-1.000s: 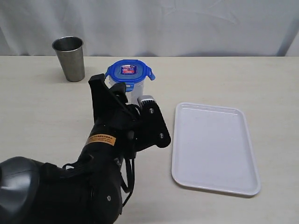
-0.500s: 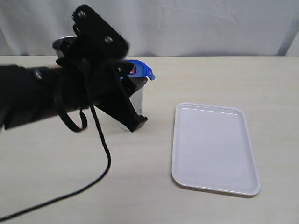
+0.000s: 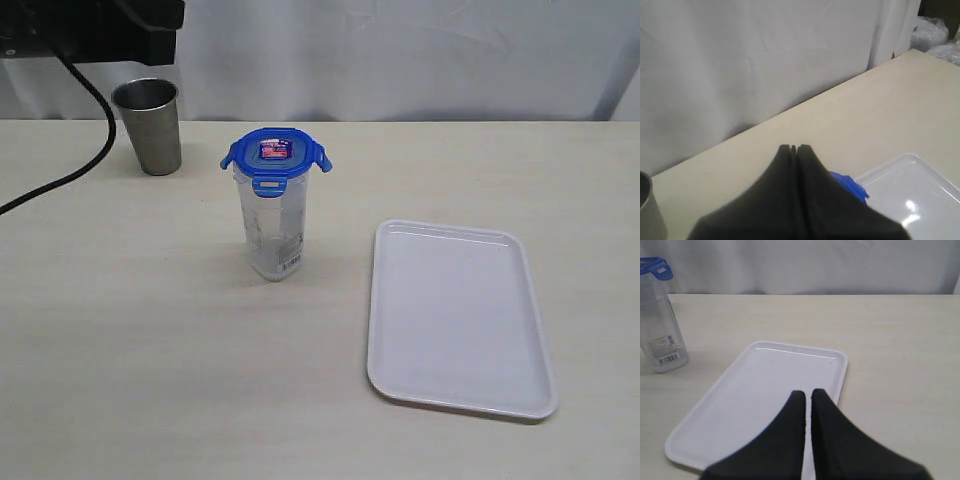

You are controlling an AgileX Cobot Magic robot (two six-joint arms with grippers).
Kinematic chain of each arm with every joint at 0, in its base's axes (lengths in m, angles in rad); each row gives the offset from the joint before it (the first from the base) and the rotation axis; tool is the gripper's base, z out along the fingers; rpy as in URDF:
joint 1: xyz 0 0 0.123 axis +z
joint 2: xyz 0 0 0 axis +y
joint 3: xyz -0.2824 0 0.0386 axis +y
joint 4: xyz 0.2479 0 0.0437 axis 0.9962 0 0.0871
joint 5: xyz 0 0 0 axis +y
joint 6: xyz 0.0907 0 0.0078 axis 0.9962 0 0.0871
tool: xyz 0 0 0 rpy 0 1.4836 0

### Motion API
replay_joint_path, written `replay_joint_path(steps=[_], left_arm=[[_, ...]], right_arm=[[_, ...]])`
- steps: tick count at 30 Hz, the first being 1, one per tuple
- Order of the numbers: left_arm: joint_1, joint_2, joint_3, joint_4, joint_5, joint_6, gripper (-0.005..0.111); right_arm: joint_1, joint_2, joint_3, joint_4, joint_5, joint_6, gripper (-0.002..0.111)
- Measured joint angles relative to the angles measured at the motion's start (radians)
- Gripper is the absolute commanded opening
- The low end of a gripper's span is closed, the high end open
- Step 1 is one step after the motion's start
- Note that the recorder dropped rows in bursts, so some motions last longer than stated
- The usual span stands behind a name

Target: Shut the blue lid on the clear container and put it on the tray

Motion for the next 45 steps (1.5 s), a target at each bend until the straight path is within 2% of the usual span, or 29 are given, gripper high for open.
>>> replay_joint_path(steps=[4, 7, 12, 18, 23, 29, 33, 37, 40, 45], left_arm=[[0.047, 0.019, 0.000, -0.209, 0.038, 0.207, 0.000], [0.106, 0.059, 0.000, -0.337, 0.187, 0.374, 0.000], [0.192, 0.167, 0.004, -0.378, 0.431, 0.534, 0.000], [0.253, 0.303, 0.004, -0.382, 0.544, 0.659, 0.000], [0.253, 0.377, 0.004, -0.382, 0.559, 0.659, 0.000], [0.253, 0.443, -0.031, -0.382, 0.499, 0.659, 0.000], [0.253, 0.485, -0.085, -0.382, 0.499, 0.659, 0.000], [0.253, 0.544, -0.149, -0.382, 0.533, 0.659, 0.000], [0.253, 0.597, -0.189, -0.382, 0.600, 0.659, 0.000], [0.253, 0.648, -0.210, -0.382, 0.626, 0.659, 0.000]], right_arm=[[0.000, 0.000, 0.000, 0.000, 0.000, 0.000, 0.005], [0.000, 0.000, 0.000, 0.000, 0.000, 0.000, 0.005], [0.000, 0.000, 0.000, 0.000, 0.000, 0.000, 0.005], [0.000, 0.000, 0.000, 0.000, -0.048, 0.000, 0.005], [0.000, 0.000, 0.000, 0.055, -0.255, 0.000, 0.005], [0.000, 0.000, 0.000, 0.247, -0.518, 0.045, 0.005], [0.000, 0.000, -0.029, 0.254, -0.489, 0.051, 0.005], [0.032, 0.055, -0.128, 0.256, -0.428, 0.053, 0.005], [0.079, 0.179, -0.212, 0.258, -0.375, 0.051, 0.005], [0.188, 0.462, -0.364, 0.260, -0.289, 0.001, 0.005]])
